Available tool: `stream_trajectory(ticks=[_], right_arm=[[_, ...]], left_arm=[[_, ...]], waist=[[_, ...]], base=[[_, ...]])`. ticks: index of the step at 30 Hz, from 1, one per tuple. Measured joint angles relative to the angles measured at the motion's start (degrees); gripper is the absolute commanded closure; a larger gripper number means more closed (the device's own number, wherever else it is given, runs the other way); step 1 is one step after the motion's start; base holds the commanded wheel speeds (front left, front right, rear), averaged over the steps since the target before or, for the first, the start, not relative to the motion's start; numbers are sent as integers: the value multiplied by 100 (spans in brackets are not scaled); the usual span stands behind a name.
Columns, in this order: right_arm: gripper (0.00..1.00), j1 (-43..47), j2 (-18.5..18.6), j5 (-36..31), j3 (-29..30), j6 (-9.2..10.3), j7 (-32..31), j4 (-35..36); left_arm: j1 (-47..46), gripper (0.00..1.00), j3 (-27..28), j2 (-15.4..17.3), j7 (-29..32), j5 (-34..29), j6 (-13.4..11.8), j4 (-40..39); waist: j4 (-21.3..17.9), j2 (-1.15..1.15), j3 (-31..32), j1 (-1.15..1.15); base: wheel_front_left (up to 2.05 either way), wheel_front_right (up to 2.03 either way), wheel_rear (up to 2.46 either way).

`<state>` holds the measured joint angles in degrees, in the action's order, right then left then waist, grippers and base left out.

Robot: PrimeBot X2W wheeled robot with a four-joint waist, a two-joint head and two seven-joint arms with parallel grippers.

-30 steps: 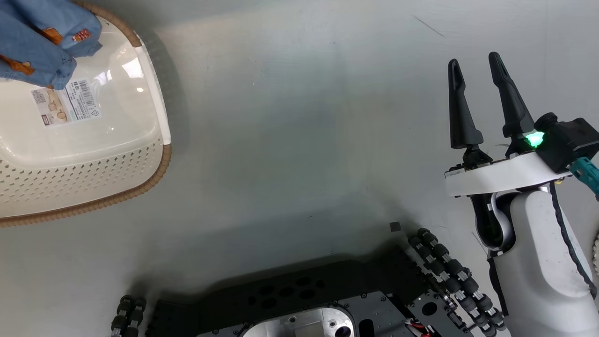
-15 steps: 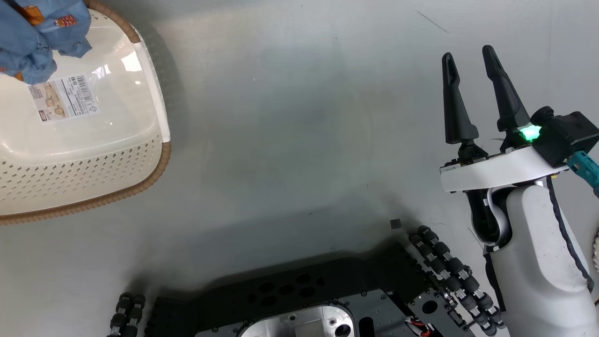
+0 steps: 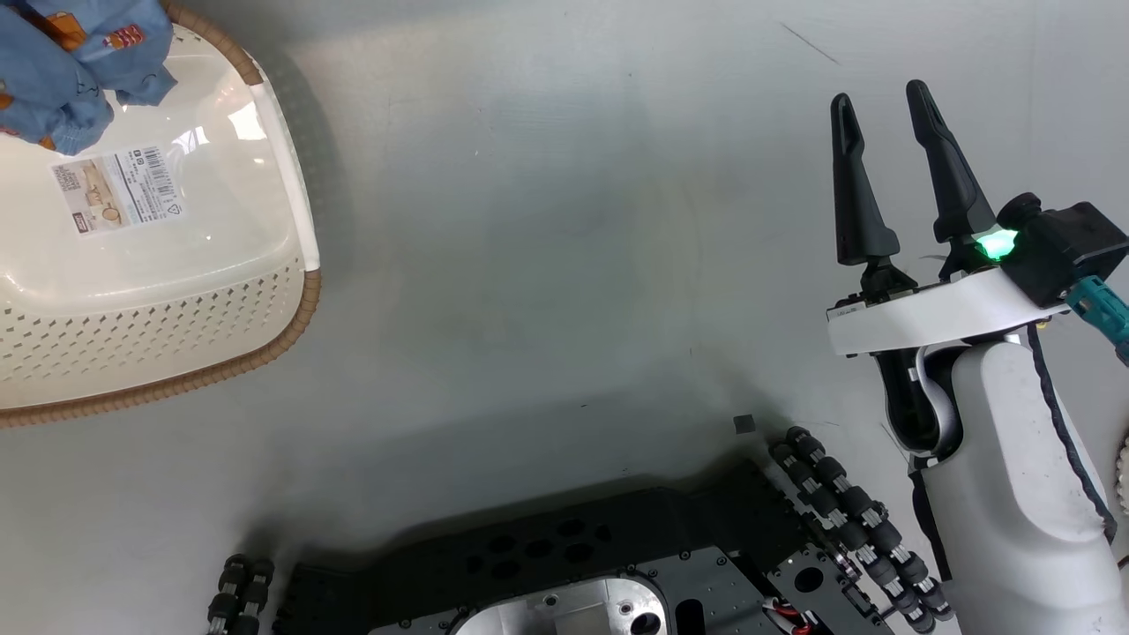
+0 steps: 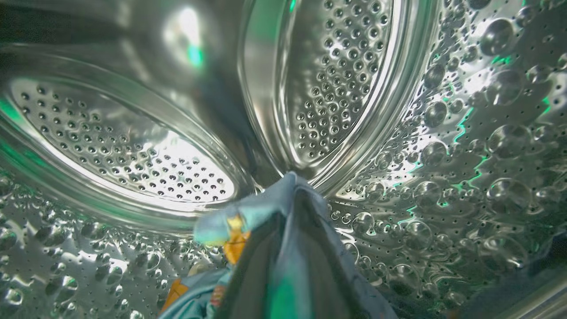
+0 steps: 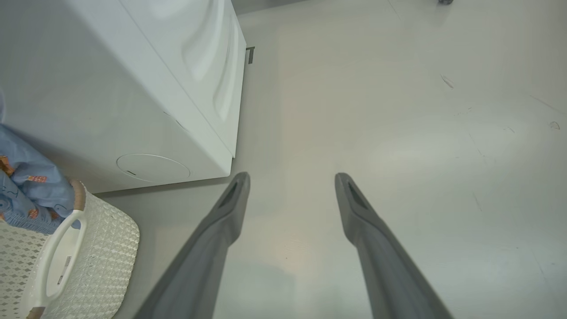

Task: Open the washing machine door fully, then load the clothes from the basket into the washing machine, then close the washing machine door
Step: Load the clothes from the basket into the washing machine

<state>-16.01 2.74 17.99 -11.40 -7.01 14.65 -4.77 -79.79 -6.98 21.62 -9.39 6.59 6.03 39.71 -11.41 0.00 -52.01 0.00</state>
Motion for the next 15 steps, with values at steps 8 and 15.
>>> stream_trajectory(ticks=[8, 15], right_arm=[[0, -3, -5, 7, 48, 0, 0, -90], [0, -5, -5, 5, 100, 0, 0, -160]], left_arm=[[52, 0, 160, -259, 236, 238, -1, 638], [141, 0, 186, -424, 311, 363, -1, 958]], waist=[[74, 0, 140, 0], [179, 0, 313, 0]], base=[[0, 0, 0], [0, 0, 0]])
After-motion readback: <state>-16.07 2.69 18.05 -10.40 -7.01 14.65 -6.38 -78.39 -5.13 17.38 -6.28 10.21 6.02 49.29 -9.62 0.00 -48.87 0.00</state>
